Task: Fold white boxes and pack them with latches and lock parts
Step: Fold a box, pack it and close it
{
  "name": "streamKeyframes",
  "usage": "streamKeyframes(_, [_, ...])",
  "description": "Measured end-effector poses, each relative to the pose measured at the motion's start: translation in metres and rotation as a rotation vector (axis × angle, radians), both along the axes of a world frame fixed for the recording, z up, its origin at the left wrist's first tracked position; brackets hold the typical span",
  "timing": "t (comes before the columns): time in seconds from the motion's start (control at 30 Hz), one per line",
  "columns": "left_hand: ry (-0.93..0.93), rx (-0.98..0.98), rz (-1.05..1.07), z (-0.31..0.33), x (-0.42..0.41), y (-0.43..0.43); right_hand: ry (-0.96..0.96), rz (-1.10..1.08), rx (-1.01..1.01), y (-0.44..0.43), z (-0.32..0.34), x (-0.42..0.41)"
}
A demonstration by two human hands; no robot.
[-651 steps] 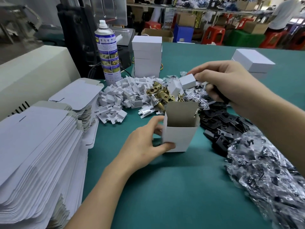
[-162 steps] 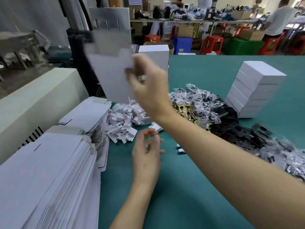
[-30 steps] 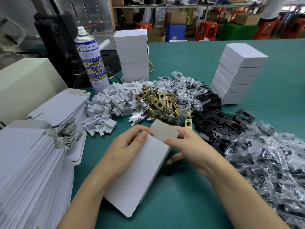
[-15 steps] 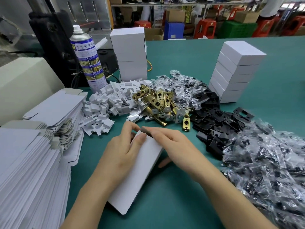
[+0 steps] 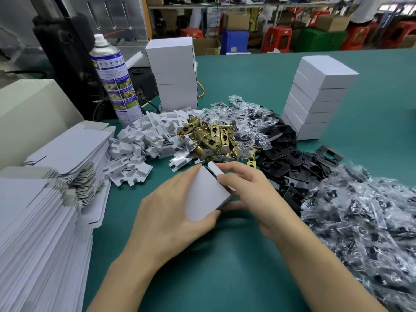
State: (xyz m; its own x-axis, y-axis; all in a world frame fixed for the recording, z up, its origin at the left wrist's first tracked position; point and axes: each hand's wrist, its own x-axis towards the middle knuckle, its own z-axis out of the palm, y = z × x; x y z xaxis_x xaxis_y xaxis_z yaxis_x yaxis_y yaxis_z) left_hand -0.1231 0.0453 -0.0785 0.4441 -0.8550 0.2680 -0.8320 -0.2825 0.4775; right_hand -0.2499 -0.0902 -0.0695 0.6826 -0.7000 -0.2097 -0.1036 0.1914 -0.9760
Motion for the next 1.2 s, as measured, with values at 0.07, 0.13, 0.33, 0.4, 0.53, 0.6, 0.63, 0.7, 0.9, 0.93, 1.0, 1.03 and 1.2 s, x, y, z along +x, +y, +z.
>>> streamKeyframes(0.07, [0.008,-0.025,-0.002,0.002,0.0,0.001,-0.013,-0.007,0.006,-0.001,0.001,-0.001])
streamKeyframes(0.13, [0.012,-0.03,-0.008,0.004,-0.002,0.002,-0.022,-0.01,-0.005,-0.002,0.001,-0.002])
streamKeyframes(0.33, [-0.024,-0.032,0.003,0.006,0.0,0.002,-0.021,0.0,-0.051,0.004,-0.001,-0.001])
streamKeyframes(0.4, [-0.04,-0.037,0.016,0.006,0.0,0.002,-0.014,-0.016,-0.092,0.007,-0.003,0.002])
streamKeyframes(0.53, [-0.061,-0.034,0.042,0.007,-0.002,0.001,0.016,-0.062,-0.324,0.012,-0.002,0.006])
streamKeyframes(0.6, [-0.066,-0.035,0.05,0.006,-0.004,0.0,0.051,-0.084,-0.421,0.014,-0.002,0.006])
streamKeyframes(0.63, [-0.069,-0.035,0.053,0.006,-0.005,0.0,0.07,-0.089,-0.44,0.015,-0.003,0.006])
streamKeyframes(0.7, [-0.069,-0.031,0.061,0.006,-0.005,0.0,0.098,-0.09,-0.453,0.016,-0.003,0.006])
streamKeyframes(0.9, [-0.072,-0.053,0.033,0.007,-0.008,-0.001,0.102,-0.038,-0.296,0.007,-0.001,0.002])
streamKeyframes(0.93, [-0.072,-0.049,0.031,0.007,-0.009,-0.001,0.107,-0.036,-0.285,0.006,-0.002,0.002])
streamKeyframes(1.0, [-0.09,-0.048,0.029,0.005,-0.009,-0.001,0.119,-0.048,-0.345,0.007,-0.002,0.002])
streamKeyframes(1.03, [-0.104,-0.051,0.03,0.005,-0.009,-0.001,0.123,-0.051,-0.38,0.009,-0.002,0.003])
streamKeyframes(1.2, [-0.131,-0.057,0.057,0.003,-0.006,-0.002,0.061,-0.004,-0.289,0.016,-0.004,0.009])
